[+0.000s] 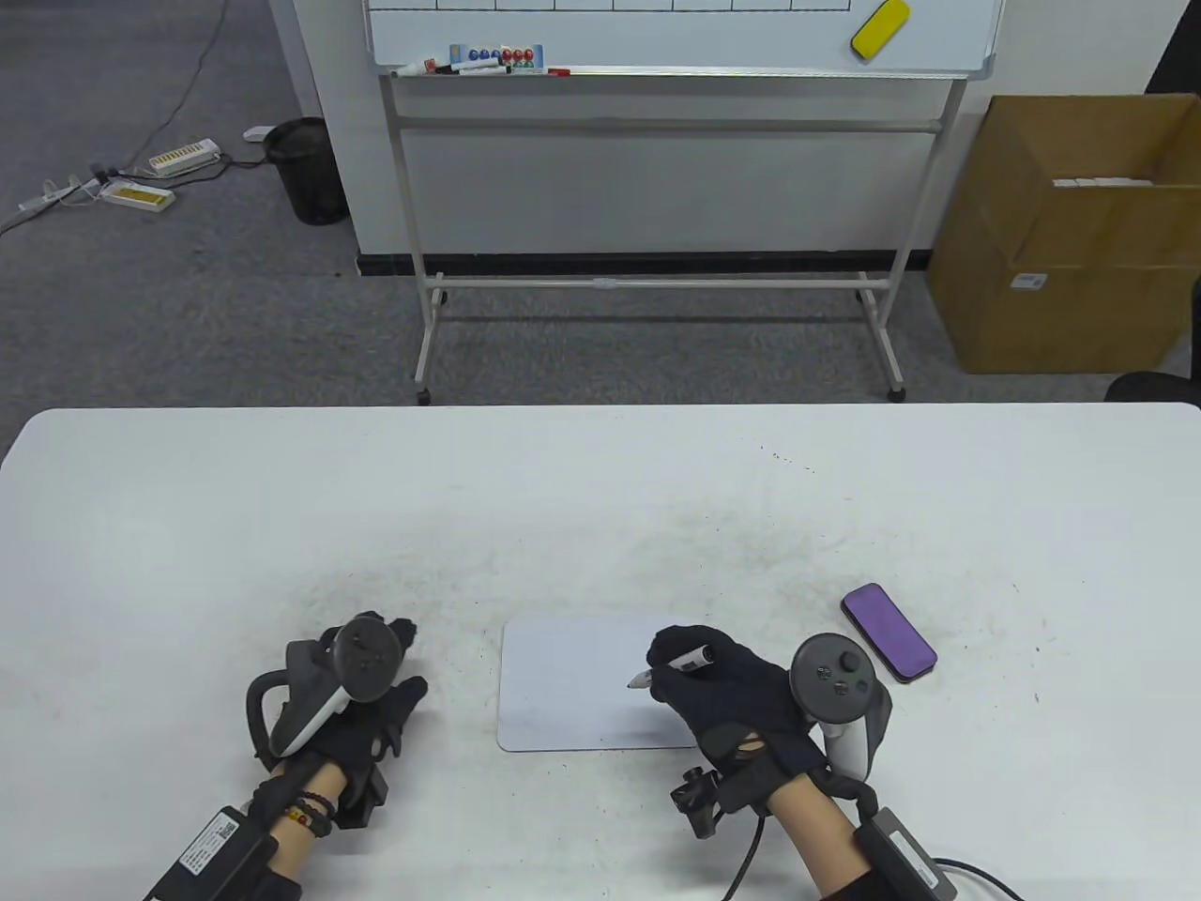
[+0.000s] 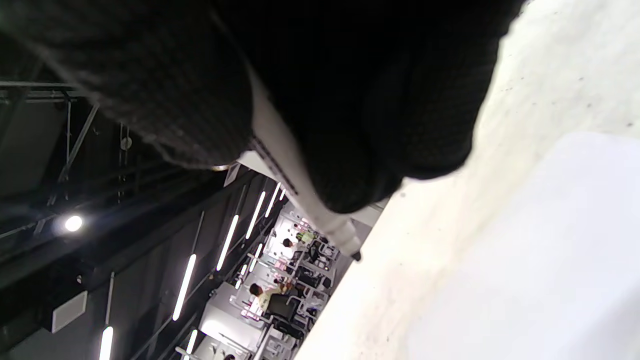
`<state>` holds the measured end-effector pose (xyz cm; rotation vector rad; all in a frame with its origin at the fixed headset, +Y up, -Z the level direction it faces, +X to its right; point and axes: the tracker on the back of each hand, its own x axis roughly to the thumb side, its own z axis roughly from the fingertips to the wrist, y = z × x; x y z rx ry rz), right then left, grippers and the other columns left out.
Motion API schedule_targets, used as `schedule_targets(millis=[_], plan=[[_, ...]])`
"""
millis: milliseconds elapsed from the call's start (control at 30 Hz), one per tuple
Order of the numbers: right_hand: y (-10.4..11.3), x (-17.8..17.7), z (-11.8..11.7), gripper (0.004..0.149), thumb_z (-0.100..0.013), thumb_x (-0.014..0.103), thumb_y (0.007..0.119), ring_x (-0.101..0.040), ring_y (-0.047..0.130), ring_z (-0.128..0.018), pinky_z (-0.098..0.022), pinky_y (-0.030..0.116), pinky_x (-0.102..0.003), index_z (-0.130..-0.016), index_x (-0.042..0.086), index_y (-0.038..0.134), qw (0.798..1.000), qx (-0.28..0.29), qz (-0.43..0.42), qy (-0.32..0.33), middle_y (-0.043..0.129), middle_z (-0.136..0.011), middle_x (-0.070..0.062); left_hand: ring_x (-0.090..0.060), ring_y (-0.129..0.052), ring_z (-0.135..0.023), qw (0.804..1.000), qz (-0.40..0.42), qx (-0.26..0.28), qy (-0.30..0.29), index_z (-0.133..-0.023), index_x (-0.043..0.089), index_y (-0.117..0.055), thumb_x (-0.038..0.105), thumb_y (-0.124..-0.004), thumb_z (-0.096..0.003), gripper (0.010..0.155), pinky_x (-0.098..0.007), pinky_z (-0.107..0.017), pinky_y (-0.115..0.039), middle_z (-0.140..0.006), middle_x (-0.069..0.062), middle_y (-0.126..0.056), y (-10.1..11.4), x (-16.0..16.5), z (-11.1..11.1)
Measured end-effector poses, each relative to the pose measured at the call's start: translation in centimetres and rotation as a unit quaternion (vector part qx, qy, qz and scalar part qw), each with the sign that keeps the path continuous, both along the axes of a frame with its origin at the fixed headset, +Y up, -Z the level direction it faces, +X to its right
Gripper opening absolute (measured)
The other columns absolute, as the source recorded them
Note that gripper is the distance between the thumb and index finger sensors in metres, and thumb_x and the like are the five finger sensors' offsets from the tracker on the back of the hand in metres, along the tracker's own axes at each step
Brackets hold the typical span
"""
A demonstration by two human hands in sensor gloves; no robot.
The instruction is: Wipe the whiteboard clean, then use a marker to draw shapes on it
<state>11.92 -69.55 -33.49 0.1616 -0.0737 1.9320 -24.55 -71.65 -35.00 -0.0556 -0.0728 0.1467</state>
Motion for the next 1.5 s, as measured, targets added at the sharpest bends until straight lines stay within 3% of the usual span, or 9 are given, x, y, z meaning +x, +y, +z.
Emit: schedule_targets(millis=[67,200,600,1033,1500], plan=[[0.0,-1.5,-0.7,0.043,-0.033,0.037,0.098,-0.026,0.113,-0.053,-0.039,0.097,-0.034,-0.075,0.028,0.091,1.000,-0.005,0.012,-0.003,0.098,-0.078,-0.006,-0.034,-0.069,-0.104,0.998,-0.004,-0.034,-0.060,-0.101,0.031,-0.064,0.051,-0.080,-0.0372,0.069,-0.060,-0.073,-0.063,-0.113,-0.006,-0.062,-0.6,2.3,0.5],[-0.5,-4.4,-2.2,0.042,-0.032,0.036,0.100,-0.027,0.114,-0.052,-0.037,0.099,-0.034,-0.073,0.029,0.093,0.999,-0.015,0.046,0.012,0.099,-0.077,-0.006,-0.032,-0.066,-0.107,0.989,-0.035,-0.070,-0.126,-0.101,0.033,-0.062,0.050,-0.080,-0.0373,0.069,-0.058,-0.074,-0.063,-0.116,-0.003,-0.058,-1.8,4.5,1.2],[-4.0,-10.7,-5.7,0.042,-0.031,0.038,0.100,-0.027,0.116,-0.051,-0.036,0.101,-0.034,-0.072,0.028,0.095,0.989,-0.057,0.133,0.034,0.100,-0.076,-0.008,-0.030,-0.053,-0.112,0.966,-0.009,-0.183,-0.181,-0.102,0.033,-0.063,0.047,-0.078,-0.0399,0.065,-0.060,-0.076,-0.057,-0.118,0.004,-0.053,-4.1,4.7,0.9],[-5.8,-12.2,-6.6,0.041,-0.031,0.037,0.100,-0.028,0.116,-0.051,-0.036,0.100,-0.034,-0.071,0.027,0.096,0.981,-0.083,0.166,0.053,0.101,-0.075,-0.008,-0.030,-0.050,-0.113,0.965,-0.044,-0.183,-0.185,-0.101,0.033,-0.063,0.048,-0.077,-0.0397,0.065,-0.061,-0.077,-0.056,-0.119,0.004,-0.049,-4.3,5.2,1.0],[-5.6,-11.2,-6.8,0.041,-0.033,0.036,0.098,-0.028,0.116,-0.052,-0.037,0.100,-0.034,-0.072,0.027,0.095,0.980,-0.076,0.181,-0.013,0.099,-0.076,-0.009,-0.030,-0.050,-0.113,0.964,-0.042,-0.188,-0.182,-0.101,0.033,-0.063,0.049,-0.077,-0.0398,0.065,-0.063,-0.077,-0.055,-0.119,0.004,-0.049,-4.3,5.2,0.9]])
